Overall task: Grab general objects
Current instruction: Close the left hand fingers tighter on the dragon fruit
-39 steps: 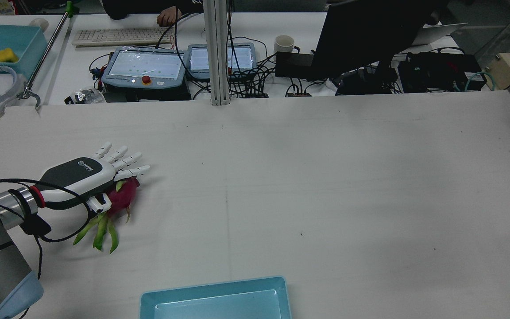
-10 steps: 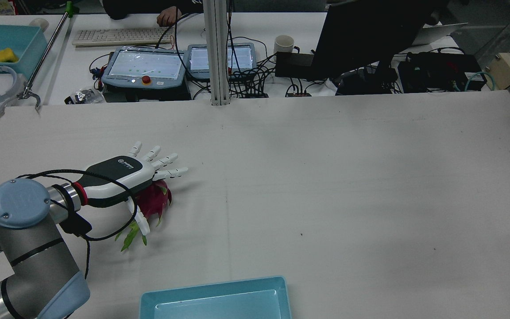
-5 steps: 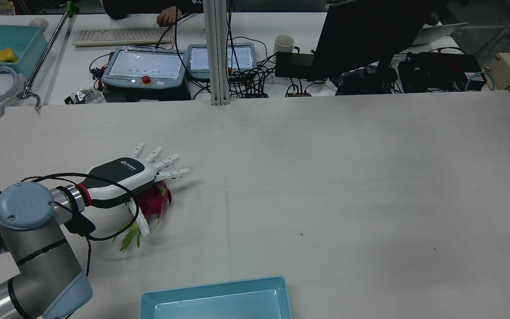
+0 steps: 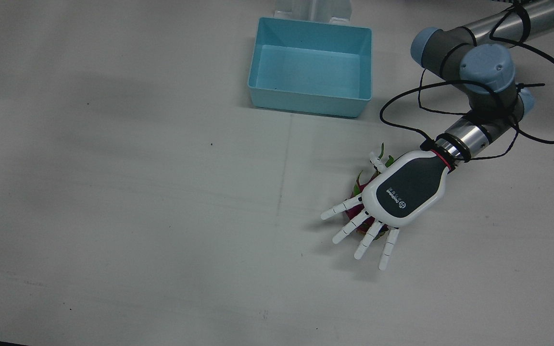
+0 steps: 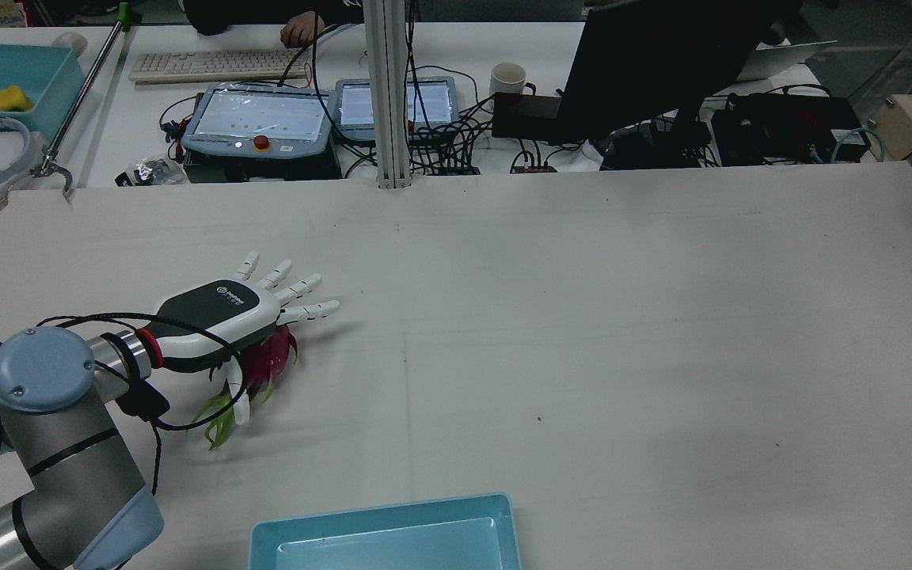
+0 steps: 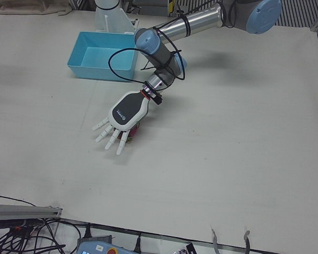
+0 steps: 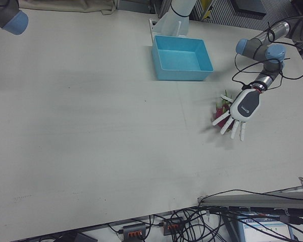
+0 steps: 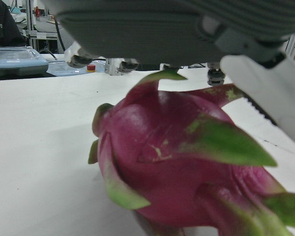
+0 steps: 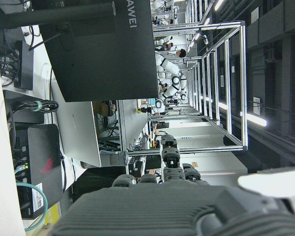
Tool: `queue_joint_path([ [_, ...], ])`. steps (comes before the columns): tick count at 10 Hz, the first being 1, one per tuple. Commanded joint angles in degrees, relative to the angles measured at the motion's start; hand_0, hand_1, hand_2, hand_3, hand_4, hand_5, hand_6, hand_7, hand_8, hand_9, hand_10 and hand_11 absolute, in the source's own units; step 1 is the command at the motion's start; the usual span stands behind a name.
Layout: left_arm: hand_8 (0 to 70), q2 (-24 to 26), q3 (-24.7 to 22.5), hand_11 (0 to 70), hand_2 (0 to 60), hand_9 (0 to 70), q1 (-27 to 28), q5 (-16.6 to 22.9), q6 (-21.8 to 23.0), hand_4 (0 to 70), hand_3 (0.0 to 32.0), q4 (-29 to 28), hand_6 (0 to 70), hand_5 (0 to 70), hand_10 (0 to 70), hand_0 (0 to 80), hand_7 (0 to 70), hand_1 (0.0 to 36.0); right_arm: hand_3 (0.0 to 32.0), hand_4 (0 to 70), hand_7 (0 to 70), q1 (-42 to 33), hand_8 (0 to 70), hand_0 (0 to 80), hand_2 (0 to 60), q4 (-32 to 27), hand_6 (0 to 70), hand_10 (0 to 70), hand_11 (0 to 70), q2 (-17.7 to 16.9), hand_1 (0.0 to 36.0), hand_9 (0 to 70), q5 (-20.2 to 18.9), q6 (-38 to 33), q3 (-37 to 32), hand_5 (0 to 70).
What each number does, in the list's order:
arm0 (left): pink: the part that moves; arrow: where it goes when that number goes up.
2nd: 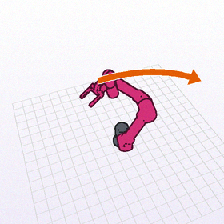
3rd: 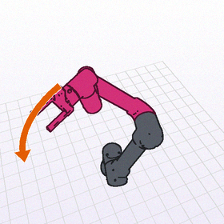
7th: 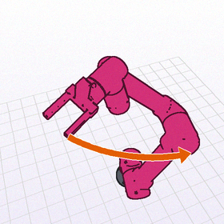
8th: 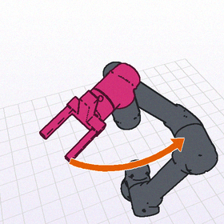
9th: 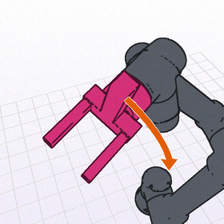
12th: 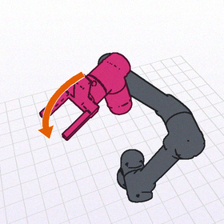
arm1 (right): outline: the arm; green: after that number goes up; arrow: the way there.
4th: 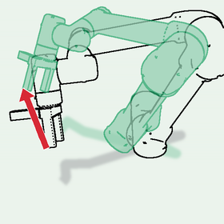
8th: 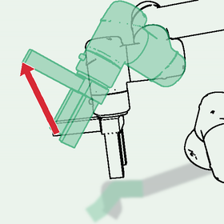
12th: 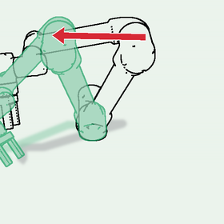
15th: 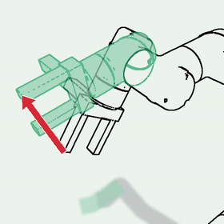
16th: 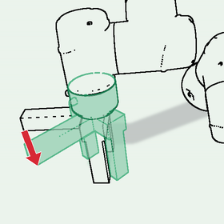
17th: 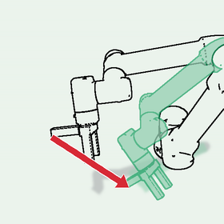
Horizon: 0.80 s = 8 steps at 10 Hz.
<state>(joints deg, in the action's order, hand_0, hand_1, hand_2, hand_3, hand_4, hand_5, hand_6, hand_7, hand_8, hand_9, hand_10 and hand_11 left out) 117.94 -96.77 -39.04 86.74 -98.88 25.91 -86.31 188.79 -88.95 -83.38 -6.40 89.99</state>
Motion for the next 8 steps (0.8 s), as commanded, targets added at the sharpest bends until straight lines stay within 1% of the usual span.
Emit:
queue_joint_path([
  [1, 0.0, -1.05, -0.17, 11.5, 31.1, 0.0, 0.01, -0.08, -2.19, 0.0, 32.0, -1.66, 0.0, 0.0, 5.3, 69.2, 4.1, 36.0, 0.0, 0.0, 0.0, 0.00, 0.0, 0.0, 0.0, 0.00, 0.0, 0.0, 0.0, 0.00, 0.0, 0.0, -0.03, -0.01, 0.01, 0.0],
  [2, 0.0, -1.05, -0.26, 12.9, 41.3, 0.0, -0.07, -0.17, -2.28, 0.0, 32.0, -1.66, 0.0, 0.0, 6.0, 78.1, 4.9, 36.0, 0.0, 0.0, 0.0, 0.00, 0.0, 0.0, 0.0, 0.00, 0.0, 0.0, 0.0, 0.00, 0.0, 0.0, -0.03, -0.01, 0.01, 0.0],
  [3, 0.2, -1.05, -0.26, 13.7, 44.2, 0.0, -0.16, -0.17, -2.28, 0.0, 32.0, -1.92, 0.0, 0.0, 6.5, 80.0, 5.1, 36.0, 0.0, 0.0, 0.0, 0.00, 0.0, 0.0, 0.0, 0.00, 0.0, 0.0, 0.0, 0.00, 0.0, 0.0, 0.05, -0.01, 0.01, 0.0],
  [4, 0.6, -1.48, -0.26, 14.1, 37.1, 0.0, -0.16, -0.17, -2.28, 0.0, 32.0, -2.53, 0.0, 0.0, 6.8, 80.0, 5.5, 36.0, 0.0, 0.0, 0.0, 0.00, 0.0, 0.0, 0.0, 0.00, 0.0, 0.0, 0.0, 0.00, 0.0, 0.0, -0.03, -0.01, 0.01, 0.0],
  [6, 1.9, -1.58, -0.18, 16.3, 38.6, 0.2, -0.25, -0.26, -2.28, 0.0, 32.0, -3.06, 0.0, 0.0, 8.4, 79.1, 8.2, 36.0, 0.0, 0.0, 0.0, 0.00, 0.0, 0.0, 0.0, 0.00, 0.0, 0.0, 0.0, 0.00, 0.0, 0.0, -0.03, -0.01, 0.01, 0.0],
  [7, 3.2, -1.58, -0.09, 19.3, 40.3, 0.9, -0.25, -0.26, -2.28, 0.0, 32.0, -3.15, 0.0, 0.2, 10.5, 74.7, 11.5, 36.0, 0.0, 0.0, 0.0, 0.00, 0.0, 0.0, 0.0, 0.00, 0.0, 0.0, 0.0, 0.00, 0.0, 0.0, -0.03, -0.01, 0.01, 0.0],
  [8, 4.3, -1.58, 0.00, 22.6, 41.8, 1.5, -0.25, -0.17, -2.28, 0.0, 32.0, -3.15, 0.0, 2.1, 12.9, 70.4, 14.5, 36.0, 0.0, 0.0, 0.0, 0.00, 0.0, 0.0, 0.0, 0.00, 0.0, 0.0, 0.0, 0.00, 0.0, 0.0, -0.03, -0.01, 0.01, 0.0],
])
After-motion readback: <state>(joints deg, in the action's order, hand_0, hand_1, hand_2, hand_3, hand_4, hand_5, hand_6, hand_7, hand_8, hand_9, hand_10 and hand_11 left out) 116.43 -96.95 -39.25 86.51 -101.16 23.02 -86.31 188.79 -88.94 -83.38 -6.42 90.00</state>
